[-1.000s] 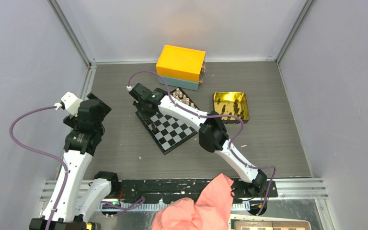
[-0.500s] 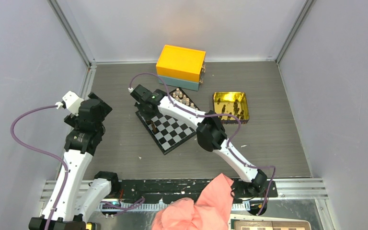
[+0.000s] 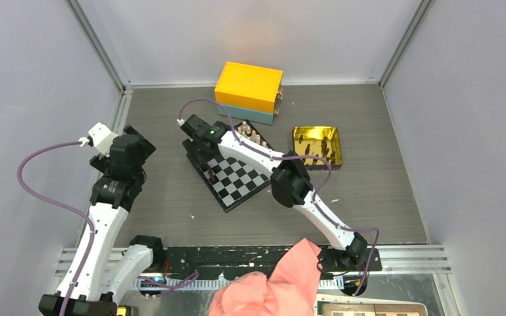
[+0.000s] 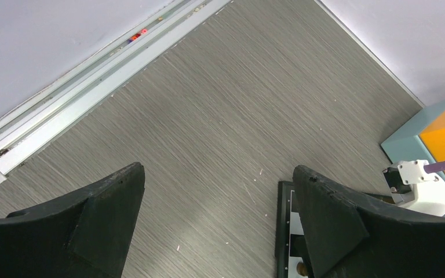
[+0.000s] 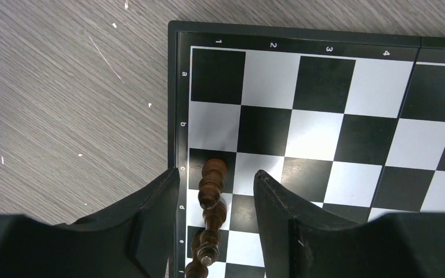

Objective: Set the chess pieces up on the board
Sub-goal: Place the chess piece on the chessboard, then pick up the chess piece from the storage box.

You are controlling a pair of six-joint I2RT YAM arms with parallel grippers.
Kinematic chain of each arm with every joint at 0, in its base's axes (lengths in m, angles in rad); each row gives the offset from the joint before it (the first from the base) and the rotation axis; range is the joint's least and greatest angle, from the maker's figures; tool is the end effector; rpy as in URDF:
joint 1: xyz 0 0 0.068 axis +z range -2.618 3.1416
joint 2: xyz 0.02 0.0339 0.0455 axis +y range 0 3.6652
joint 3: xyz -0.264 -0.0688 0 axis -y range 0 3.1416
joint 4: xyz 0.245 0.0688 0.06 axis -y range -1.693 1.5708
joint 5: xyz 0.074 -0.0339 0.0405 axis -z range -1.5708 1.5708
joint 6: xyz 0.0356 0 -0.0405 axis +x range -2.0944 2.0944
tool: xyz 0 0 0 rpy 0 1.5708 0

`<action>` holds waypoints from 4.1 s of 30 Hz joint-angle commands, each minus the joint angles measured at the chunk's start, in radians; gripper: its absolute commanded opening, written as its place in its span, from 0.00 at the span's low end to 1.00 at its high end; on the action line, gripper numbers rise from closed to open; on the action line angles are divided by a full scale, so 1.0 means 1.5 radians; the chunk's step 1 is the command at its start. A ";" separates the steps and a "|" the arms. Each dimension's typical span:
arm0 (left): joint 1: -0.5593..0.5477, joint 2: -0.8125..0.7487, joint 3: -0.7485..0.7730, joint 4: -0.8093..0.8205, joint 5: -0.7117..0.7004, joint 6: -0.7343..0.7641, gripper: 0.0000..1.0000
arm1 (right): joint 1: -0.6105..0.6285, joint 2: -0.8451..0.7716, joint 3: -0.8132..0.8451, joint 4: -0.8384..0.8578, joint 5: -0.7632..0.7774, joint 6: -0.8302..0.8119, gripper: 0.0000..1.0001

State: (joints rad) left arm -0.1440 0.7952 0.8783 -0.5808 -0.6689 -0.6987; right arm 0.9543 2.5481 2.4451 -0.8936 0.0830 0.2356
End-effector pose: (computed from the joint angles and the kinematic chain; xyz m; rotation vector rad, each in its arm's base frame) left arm 0.1654 -0.0017 0.3335 -0.9059 1.7351 0.1416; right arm 0.3194 0.4456 0.2037 -0.8845 2.4453 0.3409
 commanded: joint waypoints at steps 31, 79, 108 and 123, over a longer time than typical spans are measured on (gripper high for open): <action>-0.036 0.342 0.243 0.108 0.151 0.078 0.94 | -0.354 -0.515 -0.480 0.139 0.130 0.120 0.57; -0.178 0.374 0.229 0.098 0.142 0.214 0.93 | -0.479 -0.380 -0.630 0.301 0.057 0.195 0.41; -0.178 0.393 0.232 0.101 0.132 0.236 0.94 | -0.484 -0.341 -0.601 0.289 0.051 0.184 0.18; -0.177 0.338 0.208 0.093 0.101 0.217 0.94 | -0.484 -0.426 -0.611 0.250 0.085 0.174 0.01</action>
State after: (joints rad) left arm -0.4065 1.3750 1.1931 -0.4641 -0.4767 -0.3599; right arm 0.2314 2.0277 1.5074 -0.5095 0.1703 0.5072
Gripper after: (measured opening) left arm 0.939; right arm 0.222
